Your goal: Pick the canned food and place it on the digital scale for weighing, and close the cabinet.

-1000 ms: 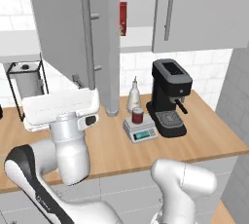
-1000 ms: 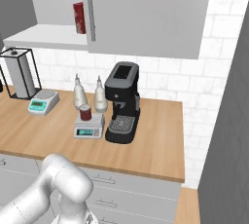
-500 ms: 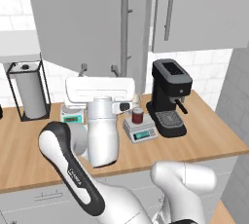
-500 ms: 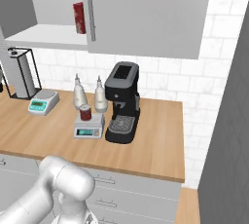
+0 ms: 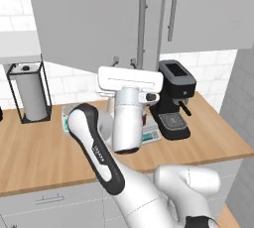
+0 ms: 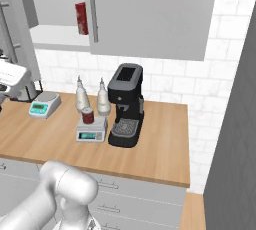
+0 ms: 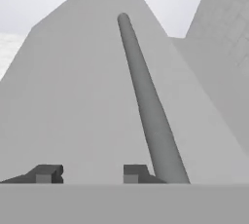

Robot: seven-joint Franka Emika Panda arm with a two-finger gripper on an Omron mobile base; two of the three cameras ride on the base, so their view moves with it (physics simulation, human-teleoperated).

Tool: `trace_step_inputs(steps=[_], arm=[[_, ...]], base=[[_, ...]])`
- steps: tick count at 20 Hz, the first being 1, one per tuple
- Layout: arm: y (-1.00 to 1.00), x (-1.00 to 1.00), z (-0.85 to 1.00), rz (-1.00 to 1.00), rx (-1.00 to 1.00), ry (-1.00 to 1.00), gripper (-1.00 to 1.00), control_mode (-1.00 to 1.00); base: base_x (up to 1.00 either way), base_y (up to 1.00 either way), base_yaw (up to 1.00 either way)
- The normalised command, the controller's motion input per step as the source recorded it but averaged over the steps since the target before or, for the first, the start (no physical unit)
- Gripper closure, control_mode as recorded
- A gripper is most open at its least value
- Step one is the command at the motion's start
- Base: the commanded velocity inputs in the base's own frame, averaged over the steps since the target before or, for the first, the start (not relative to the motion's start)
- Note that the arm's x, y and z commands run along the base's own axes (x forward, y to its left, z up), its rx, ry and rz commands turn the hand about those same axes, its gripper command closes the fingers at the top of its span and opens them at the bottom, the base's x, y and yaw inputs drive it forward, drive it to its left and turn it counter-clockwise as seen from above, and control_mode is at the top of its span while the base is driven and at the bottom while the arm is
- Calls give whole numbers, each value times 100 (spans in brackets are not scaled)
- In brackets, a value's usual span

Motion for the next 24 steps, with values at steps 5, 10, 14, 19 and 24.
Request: trace_step_inputs(steps=[5, 10, 14, 19, 24], arm=[[-3, 42, 0, -34, 1, 3, -100, -100], [0, 56, 0, -37, 0, 4, -100, -100], [-12, 59, -3, -20, 1, 0, -100, -100], [-25, 69, 0, -1, 6, -6, -100, -100], [-26, 77, 0, 0, 5, -4, -100, -100]], base=[[0, 0, 0], [0, 0, 0], [0, 0, 0], [0, 0, 0], [0, 0, 0]])
